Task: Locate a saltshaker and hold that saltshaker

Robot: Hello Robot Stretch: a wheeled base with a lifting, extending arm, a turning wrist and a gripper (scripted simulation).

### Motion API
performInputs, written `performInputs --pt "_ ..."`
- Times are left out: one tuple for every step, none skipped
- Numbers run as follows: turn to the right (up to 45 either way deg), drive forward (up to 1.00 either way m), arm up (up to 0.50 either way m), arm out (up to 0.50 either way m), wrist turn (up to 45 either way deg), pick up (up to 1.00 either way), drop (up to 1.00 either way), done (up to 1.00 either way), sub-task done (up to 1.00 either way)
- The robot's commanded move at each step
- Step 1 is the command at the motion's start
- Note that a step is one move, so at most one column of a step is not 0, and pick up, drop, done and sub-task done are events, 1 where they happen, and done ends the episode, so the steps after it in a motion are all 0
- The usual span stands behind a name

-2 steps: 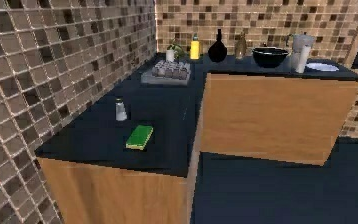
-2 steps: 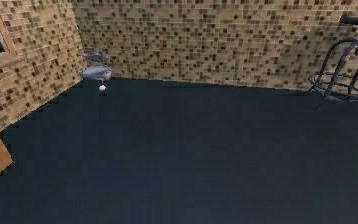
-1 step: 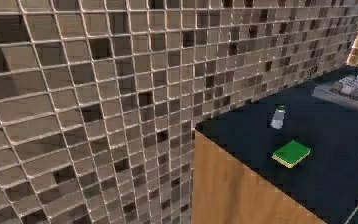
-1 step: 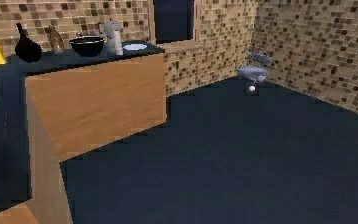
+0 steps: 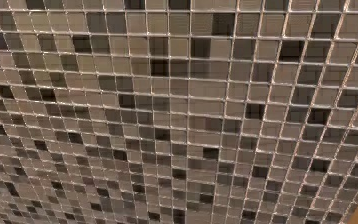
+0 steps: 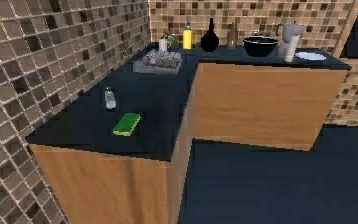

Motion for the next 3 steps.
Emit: performInputs --pt "-15.0 0.00 0.00 0.00 0.0 0.00 0.00 0.00 0.00" --pt "-3.0 0.00 0.00 0.00 0.0 0.00 0.00 0.00 0.00" --pt "45.0 0.00 0.00 0.00 0.0 0.00 0.00 0.00 0.00"
